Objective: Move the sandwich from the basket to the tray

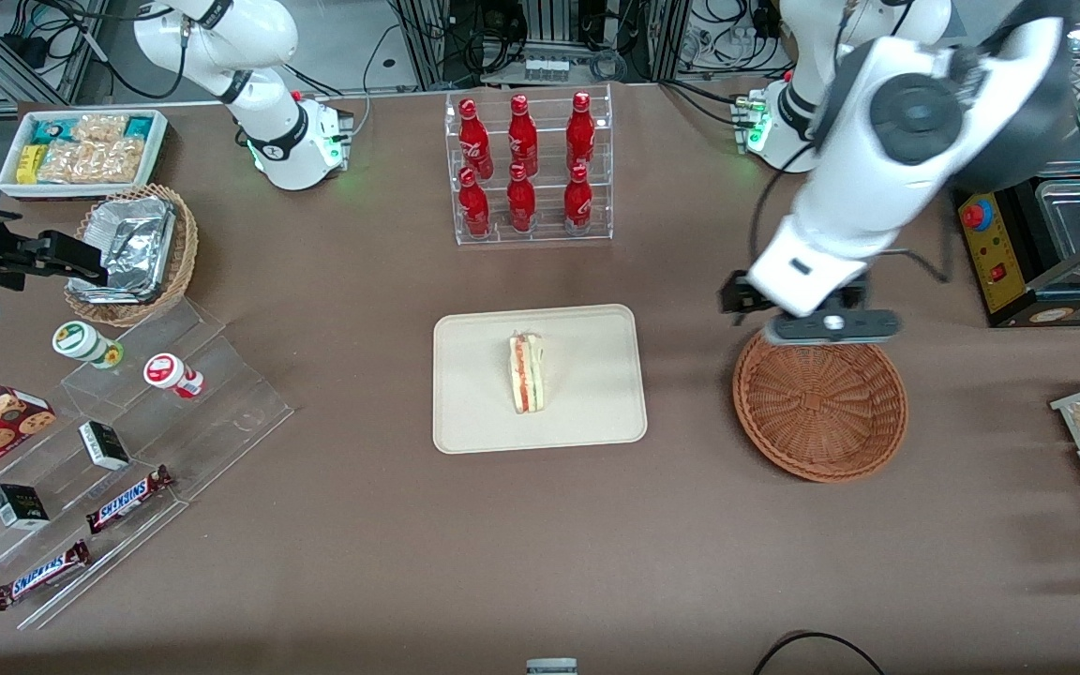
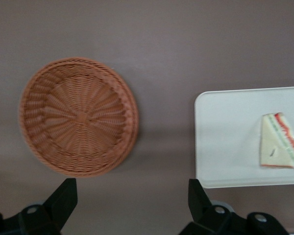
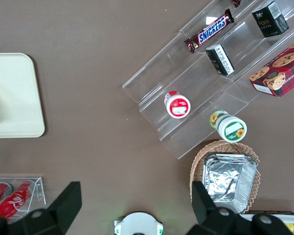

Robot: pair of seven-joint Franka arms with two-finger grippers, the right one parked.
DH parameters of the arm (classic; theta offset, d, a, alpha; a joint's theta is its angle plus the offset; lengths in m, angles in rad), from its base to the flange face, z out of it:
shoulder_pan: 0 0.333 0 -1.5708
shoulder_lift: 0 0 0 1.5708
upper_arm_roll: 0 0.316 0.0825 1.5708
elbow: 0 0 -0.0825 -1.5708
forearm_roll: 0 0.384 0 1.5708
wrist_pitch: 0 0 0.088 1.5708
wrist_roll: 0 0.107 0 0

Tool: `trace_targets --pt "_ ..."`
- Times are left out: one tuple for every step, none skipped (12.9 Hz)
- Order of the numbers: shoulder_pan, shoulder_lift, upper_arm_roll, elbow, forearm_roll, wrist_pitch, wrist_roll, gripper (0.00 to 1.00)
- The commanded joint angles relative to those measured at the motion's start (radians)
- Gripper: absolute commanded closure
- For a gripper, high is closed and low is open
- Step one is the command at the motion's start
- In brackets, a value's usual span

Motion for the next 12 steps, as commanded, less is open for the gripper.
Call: trace_targets --pt "0.099 -0.067 -0.013 -0.034 0.01 -0.048 0.115 0.0" --pt "0.145 -0.082 -0.014 -0.034 0.01 -0.059 0.161 0.0" --pt "0.179 -0.091 -0.013 -0.029 0.01 -0.077 0.215 0.0" --pt "0.214 -0.101 -0.013 -0.028 0.01 -0.085 0.261 0.0" --pt "0.248 -0.105 -0.013 -0.028 0.01 -0.086 0.283 0.0" --pt "0.271 -0.105 -0.013 -0.026 0.01 -0.086 0.289 0.0" --pt "0.3 -0.107 -0.013 -0.02 0.008 -0.086 0.316 0.0" --pt "0.323 -0.105 -0.013 -0.016 0.005 -0.088 0.354 0.0" --pt "0.33 -0.104 -0.013 0.001 0.001 -0.097 0.359 0.0" --pt "0.334 -0.095 -0.013 0.03 -0.008 -0.123 0.361 0.0" --pt "0.341 -0.079 -0.014 0.059 -0.008 -0.152 0.366 0.0" --pt "0.339 -0.076 -0.014 0.075 -0.008 -0.158 0.372 0.0"
